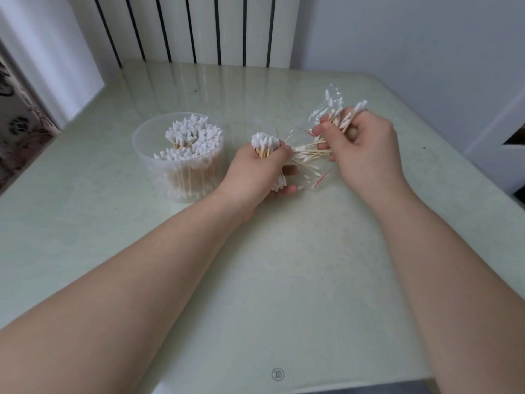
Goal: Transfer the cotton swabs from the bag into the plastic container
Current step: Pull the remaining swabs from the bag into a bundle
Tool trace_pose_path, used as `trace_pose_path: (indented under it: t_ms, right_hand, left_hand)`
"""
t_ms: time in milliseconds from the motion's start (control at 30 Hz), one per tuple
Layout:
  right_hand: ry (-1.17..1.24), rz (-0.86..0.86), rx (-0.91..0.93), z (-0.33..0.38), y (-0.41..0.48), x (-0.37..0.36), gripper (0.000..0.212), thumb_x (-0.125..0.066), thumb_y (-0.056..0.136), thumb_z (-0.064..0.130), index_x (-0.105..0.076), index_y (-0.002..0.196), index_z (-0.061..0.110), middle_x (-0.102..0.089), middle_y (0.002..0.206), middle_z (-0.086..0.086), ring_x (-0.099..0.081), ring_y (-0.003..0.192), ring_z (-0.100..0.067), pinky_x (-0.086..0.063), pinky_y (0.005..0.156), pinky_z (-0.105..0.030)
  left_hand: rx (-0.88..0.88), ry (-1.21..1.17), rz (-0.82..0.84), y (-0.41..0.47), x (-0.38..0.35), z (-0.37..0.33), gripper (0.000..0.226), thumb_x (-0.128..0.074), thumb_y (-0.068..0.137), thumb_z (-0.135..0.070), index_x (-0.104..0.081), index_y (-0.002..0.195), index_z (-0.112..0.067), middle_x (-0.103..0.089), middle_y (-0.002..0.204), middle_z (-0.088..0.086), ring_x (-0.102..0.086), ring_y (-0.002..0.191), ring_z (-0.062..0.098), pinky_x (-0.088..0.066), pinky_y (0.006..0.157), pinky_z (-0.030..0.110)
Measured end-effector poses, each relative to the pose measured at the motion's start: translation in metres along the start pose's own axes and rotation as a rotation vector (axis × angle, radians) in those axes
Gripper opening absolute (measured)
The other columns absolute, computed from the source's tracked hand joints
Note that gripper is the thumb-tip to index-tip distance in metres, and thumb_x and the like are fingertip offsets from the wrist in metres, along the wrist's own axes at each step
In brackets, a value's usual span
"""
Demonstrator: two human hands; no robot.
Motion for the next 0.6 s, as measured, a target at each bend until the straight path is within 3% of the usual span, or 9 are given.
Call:
trace_pose_path:
  t_ms: [133, 267, 433, 533, 600]
  right_hand:
    - [0.149, -0.003, -0.09, -0.001, 0.001, 0.003, 0.005, -0.065, 0.095, 0.016, -0.069, 0.091, 0.016, -0.077, 0.087, 0.0, -0.074, 0.073, -0.014, -0.057, 0.063, -0.029]
    - [-0.03, -0.02, -0.037, -0.003, 0.001, 0.007, 0.008, -0.066, 0.091, 0.02, -0.07, 0.084, 0.023, -0.076, 0.081, 0.001, -0.073, 0.065, -0.01, -0.06, 0.069, -0.031]
    - [-0.212, 0.115, 0.077, -0.002, -0.003, -0.003, 0.013, -0.069, 0.088, 0.029, -0.073, 0.091, 0.017, -0.075, 0.076, 0.003, -0.072, 0.065, -0.011, -0.059, 0.073, -0.037]
    - [-0.191, 0.181, 0.116, 0.001, -0.008, -0.01, 0.015, -0.071, 0.087, 0.03, -0.074, 0.094, 0.018, -0.074, 0.074, 0.003, -0.072, 0.069, -0.012, -0.059, 0.072, -0.041]
    - [-0.107, 0.199, 0.1, 0.002, -0.01, -0.013, 0.013, -0.071, 0.086, 0.028, -0.074, 0.096, 0.02, -0.076, 0.078, 0.003, -0.074, 0.075, -0.011, -0.06, 0.075, -0.042]
  left_hand:
    - [-0.021, 0.027, 0.003, 0.001, 0.0, 0.001, 0.007, -0.063, 0.098, -0.013, -0.066, 0.098, -0.007, -0.068, 0.099, 0.011, -0.068, 0.085, 0.016, -0.057, 0.058, 0.031]
    - [-0.038, 0.035, -0.018, 0.0, 0.002, -0.001, 0.007, -0.063, 0.098, -0.012, -0.064, 0.091, -0.01, -0.064, 0.088, 0.007, -0.065, 0.085, 0.016, -0.058, 0.061, 0.033]
    - [-0.167, 0.174, 0.048, -0.005, -0.002, -0.004, 0.014, -0.059, 0.102, -0.016, -0.065, 0.091, -0.008, -0.062, 0.086, 0.01, -0.062, 0.078, 0.015, -0.059, 0.057, 0.028]
    - [-0.25, 0.278, 0.144, -0.005, -0.003, -0.004, 0.018, -0.061, 0.1, -0.015, -0.069, 0.108, -0.001, -0.071, 0.101, 0.022, -0.067, 0.092, 0.021, -0.062, 0.081, 0.048]
    - [-0.274, 0.334, 0.201, -0.006, -0.004, -0.004, 0.021, -0.063, 0.097, -0.013, -0.069, 0.115, -0.004, -0.073, 0.11, 0.019, -0.07, 0.102, 0.025, -0.058, 0.088, 0.049]
Point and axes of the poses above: each hand's wrist, its own y-axis towards the middle knuckle, its own x-axis out of the back of the hand, z = x × y, the point moved 4 cm from there along y, towards the middle knuckle
